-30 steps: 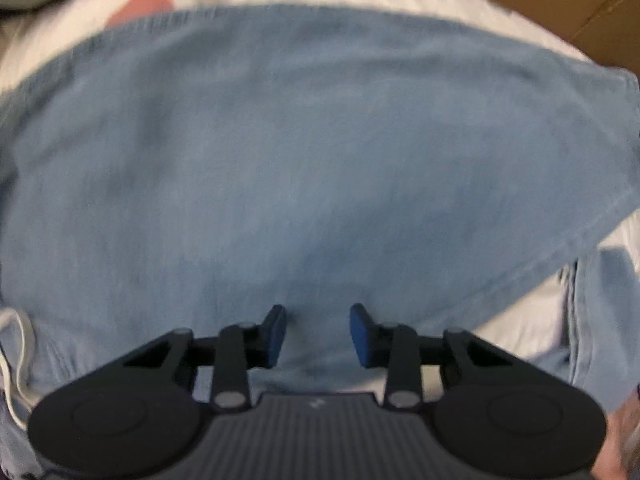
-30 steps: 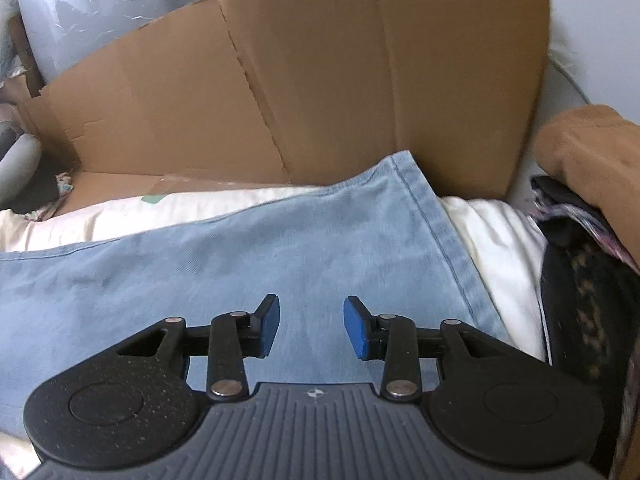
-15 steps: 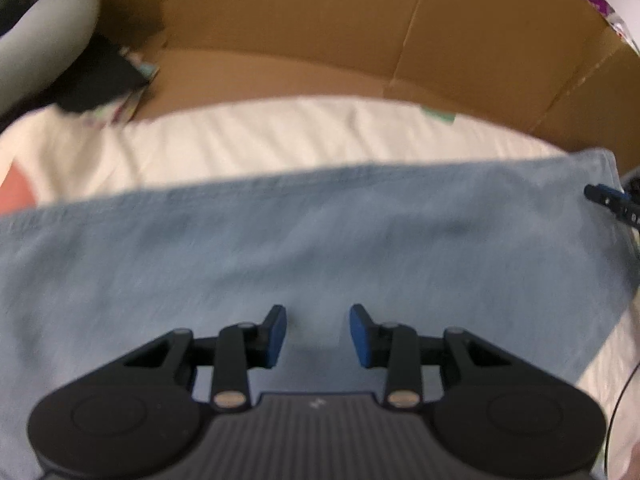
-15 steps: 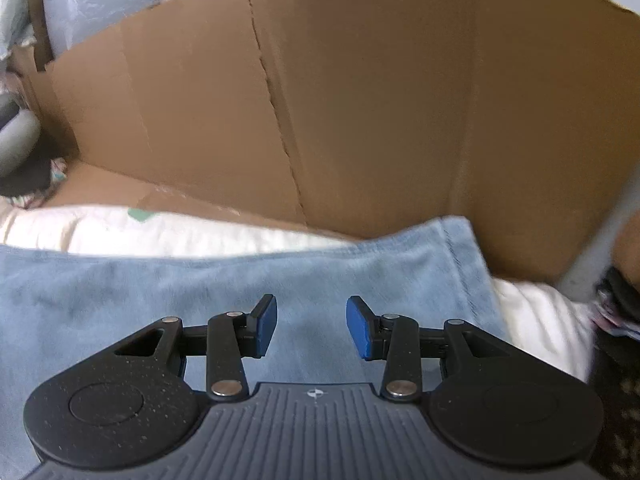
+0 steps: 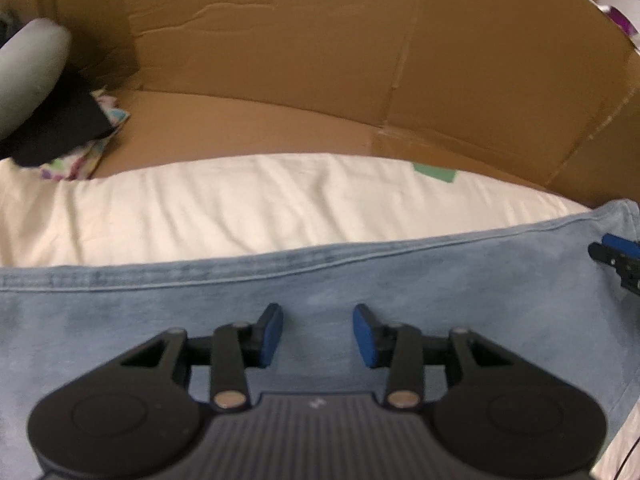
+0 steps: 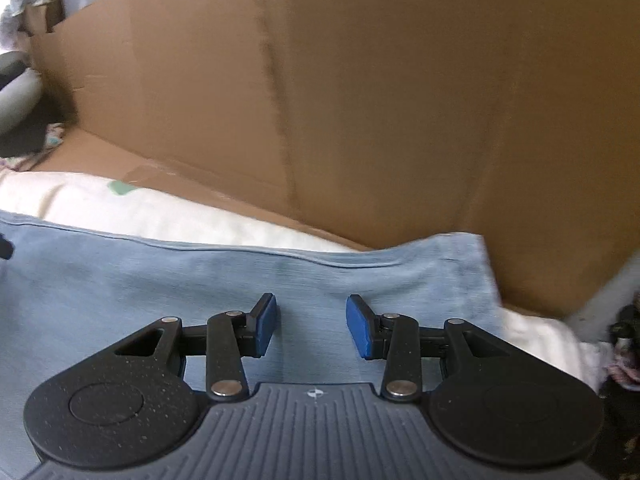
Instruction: Fold clothes
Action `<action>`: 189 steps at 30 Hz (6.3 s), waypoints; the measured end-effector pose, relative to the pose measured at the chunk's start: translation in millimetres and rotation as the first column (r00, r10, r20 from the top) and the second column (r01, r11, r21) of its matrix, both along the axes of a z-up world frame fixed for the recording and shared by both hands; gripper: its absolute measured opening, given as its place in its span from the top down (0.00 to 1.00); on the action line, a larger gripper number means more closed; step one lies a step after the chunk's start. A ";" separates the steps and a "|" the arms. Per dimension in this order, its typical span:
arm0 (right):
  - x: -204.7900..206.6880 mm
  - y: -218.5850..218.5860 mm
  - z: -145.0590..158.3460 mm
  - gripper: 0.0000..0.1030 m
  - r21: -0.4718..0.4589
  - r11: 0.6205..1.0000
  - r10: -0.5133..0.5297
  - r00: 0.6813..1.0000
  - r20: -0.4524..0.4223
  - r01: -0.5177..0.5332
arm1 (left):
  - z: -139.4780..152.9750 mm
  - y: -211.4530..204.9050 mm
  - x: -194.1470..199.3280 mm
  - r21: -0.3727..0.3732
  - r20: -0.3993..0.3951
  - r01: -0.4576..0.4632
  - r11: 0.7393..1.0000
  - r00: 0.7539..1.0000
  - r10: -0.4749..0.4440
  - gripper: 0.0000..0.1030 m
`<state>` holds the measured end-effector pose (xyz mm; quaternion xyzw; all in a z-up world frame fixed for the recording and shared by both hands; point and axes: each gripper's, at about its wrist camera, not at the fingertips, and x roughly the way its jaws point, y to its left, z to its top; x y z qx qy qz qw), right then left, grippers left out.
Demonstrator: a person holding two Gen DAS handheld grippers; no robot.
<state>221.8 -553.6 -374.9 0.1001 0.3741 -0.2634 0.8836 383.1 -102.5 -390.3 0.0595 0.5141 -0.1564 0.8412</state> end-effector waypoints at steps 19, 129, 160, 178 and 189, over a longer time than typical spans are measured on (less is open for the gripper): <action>-62.3 -43.2 5.1 0.57 0.004 0.965 -0.263 0.965 0.021 0.263 | -8.9 -97.7 -10.1 -0.064 0.035 0.149 0.987 0.988 -0.147 0.50; -65.4 201.9 128.3 0.55 0.376 0.828 0.463 0.885 -0.041 -0.416 | 57.5 444.4 -250.1 0.001 -0.077 -0.694 0.720 0.718 0.692 0.32; 38.3 306.7 25.8 0.42 0.458 0.859 0.423 0.821 -0.383 -0.229 | 54.6 462.3 -260.8 -0.060 -0.047 -0.671 0.739 0.742 0.669 0.32; -12.2 244.9 82.2 0.93 0.470 0.839 0.482 0.776 -0.406 -0.275 | 59.6 463.0 -260.9 -0.034 -0.029 -0.658 0.752 0.753 0.657 0.32; -72.8 178.3 106.6 0.94 0.355 0.915 0.357 0.790 -0.498 -0.190 | 61.5 459.7 -256.8 0.001 -0.021 -0.650 0.760 0.760 0.650 0.32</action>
